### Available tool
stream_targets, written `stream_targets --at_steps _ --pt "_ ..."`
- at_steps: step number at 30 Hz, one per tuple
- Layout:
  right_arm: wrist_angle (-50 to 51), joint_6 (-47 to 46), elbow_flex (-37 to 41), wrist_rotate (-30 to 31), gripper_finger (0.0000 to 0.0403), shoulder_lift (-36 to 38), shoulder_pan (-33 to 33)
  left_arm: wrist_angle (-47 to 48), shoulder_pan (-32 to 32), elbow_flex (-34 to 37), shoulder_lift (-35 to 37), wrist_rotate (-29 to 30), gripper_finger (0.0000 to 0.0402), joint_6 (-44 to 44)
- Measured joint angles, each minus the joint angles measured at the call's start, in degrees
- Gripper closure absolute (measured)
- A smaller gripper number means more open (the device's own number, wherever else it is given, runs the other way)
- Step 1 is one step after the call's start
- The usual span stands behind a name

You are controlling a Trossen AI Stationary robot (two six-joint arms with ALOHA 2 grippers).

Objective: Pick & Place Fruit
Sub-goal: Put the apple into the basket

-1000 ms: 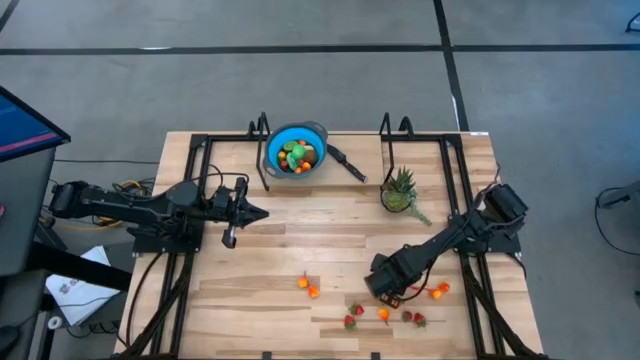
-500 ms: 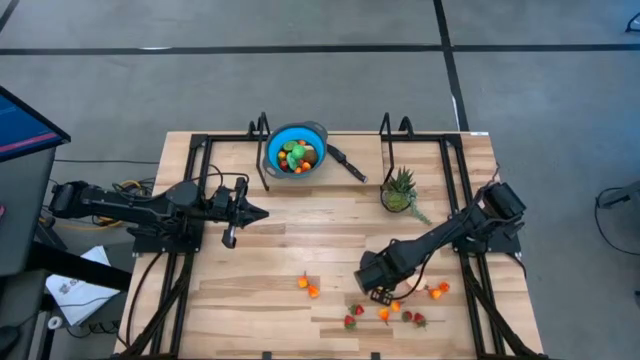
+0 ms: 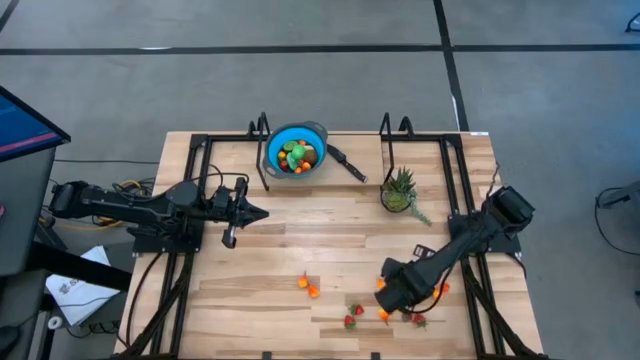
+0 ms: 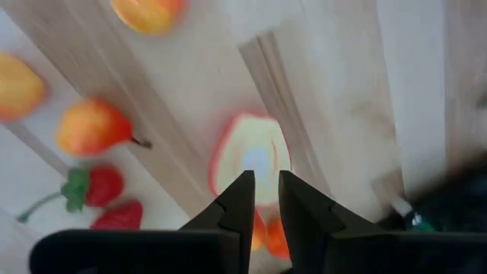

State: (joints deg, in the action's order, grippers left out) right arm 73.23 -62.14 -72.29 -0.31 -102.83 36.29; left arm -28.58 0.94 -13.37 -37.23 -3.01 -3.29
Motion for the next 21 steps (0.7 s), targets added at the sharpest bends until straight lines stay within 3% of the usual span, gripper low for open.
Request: stream_targets --at_steps 8,21 --pt "2.01 -0.99 0.00 -4.95 0.0349 0.00 2.50 -0.04 0.02 0.00 0.00 0.01 0.0393 0.00" --pt "2.20 -0.97 0.00 -5.78 0.0366 0.00 1.57 -0.23 0.00 0.00 0.00 0.01 0.0393 0.00"
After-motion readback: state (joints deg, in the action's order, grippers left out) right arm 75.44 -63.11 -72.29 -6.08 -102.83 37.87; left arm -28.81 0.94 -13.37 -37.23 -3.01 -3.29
